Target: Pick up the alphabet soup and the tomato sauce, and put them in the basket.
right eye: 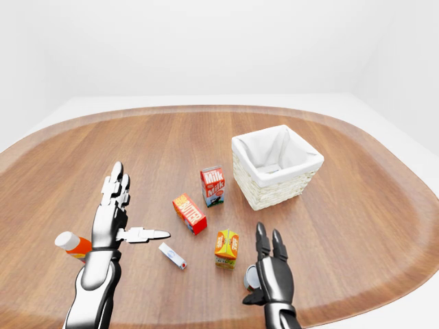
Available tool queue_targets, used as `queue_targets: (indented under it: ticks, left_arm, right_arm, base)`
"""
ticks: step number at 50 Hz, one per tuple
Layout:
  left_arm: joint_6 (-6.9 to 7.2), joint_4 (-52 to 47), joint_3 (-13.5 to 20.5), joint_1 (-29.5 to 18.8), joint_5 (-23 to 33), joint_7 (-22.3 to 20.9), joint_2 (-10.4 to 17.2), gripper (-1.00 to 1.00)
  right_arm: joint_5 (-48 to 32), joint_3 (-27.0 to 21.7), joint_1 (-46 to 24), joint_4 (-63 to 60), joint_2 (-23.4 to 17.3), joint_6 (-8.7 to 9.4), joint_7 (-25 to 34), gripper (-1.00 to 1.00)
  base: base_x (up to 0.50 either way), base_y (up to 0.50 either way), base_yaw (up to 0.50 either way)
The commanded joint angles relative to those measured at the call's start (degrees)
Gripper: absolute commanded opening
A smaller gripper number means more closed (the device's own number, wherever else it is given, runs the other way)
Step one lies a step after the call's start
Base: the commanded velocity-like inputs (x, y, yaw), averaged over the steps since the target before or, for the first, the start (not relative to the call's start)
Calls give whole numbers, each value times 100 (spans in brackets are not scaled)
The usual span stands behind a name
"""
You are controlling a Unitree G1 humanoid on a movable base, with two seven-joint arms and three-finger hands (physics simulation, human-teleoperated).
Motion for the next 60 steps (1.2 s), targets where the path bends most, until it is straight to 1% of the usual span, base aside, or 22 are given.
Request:
queue_targets:
  ticks: [1, 23, 49, 60]
  left_arm:
    - [0, 12, -14, 8, 2, -19, 1, 100]
    - [0, 12, -14, 8, 1, -21, 1, 100]
    - [0, 11, -14, 8, 0, -19, 1, 100]
    - [0, 8, -7, -3, -17, -24, 0, 100]
  right_arm:
    - [-48, 18, -107, 257, 1, 0, -109, 100]
    - [-216, 151, -321, 853, -25, 0, -434, 100]
    - [-275, 260, -394, 1117, -47, 0, -583, 100]
    - [-251, 234, -433, 1228, -64, 0, -606, 100]
  base:
    - [0, 0, 0]
    - [0, 0, 0]
    - [0, 0, 0]
    - [0, 0, 0]
